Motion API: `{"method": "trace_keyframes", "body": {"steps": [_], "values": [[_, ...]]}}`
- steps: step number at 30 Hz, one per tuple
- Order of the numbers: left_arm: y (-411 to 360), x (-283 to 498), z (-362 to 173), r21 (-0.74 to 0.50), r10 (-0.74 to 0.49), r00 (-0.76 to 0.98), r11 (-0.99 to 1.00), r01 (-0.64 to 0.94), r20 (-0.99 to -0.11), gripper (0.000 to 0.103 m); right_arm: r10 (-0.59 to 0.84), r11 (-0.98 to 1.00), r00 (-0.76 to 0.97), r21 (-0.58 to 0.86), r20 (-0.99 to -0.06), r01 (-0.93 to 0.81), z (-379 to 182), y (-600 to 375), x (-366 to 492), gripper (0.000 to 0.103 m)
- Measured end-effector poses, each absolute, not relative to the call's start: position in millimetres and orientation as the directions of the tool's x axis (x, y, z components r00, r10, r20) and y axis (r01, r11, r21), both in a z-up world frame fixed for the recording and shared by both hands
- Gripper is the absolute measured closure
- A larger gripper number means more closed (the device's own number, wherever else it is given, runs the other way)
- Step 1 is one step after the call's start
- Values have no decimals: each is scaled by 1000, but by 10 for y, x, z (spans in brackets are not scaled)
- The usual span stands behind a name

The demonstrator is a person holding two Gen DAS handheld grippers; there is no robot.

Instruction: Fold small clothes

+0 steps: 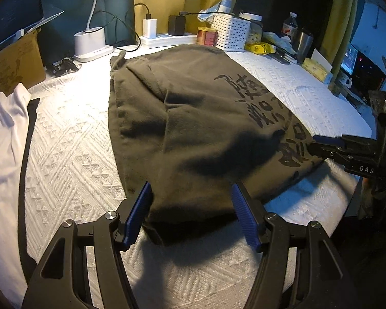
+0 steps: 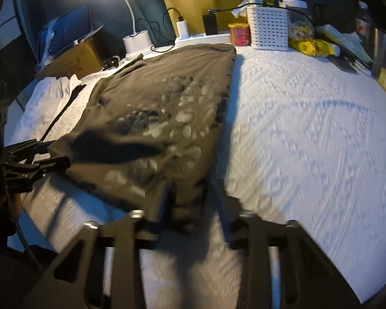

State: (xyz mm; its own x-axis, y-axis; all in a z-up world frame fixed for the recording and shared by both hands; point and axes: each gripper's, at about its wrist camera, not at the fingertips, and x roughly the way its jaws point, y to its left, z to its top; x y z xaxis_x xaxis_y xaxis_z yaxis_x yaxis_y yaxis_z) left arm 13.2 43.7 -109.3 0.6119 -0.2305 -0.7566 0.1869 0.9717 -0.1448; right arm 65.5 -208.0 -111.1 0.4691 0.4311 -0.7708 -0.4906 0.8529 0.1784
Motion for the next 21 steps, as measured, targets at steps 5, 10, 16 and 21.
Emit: {"method": "trace_keyframes", "body": {"steps": [5,10,16,21], "values": [[416,78,-1120,-128,-228,624,971,202,-747,38,432,861,474,195,-767,-469,-1125,-2138,489,79],[421,33,-1127,-133,-238,635,969,209,-735,40,427,873,484,208,-763,-442,-1128,-2157,374,79],[456,-40,-1055,-131,-252,656,965,228,-712,85,435,869,517,193,-738,-456,-1051,-2166,272,95],[431,-106,-1000,-121,-260,661,961,249,-704,89,420,866,536,145,-732,-479,-954,-2136,148,96]]}}
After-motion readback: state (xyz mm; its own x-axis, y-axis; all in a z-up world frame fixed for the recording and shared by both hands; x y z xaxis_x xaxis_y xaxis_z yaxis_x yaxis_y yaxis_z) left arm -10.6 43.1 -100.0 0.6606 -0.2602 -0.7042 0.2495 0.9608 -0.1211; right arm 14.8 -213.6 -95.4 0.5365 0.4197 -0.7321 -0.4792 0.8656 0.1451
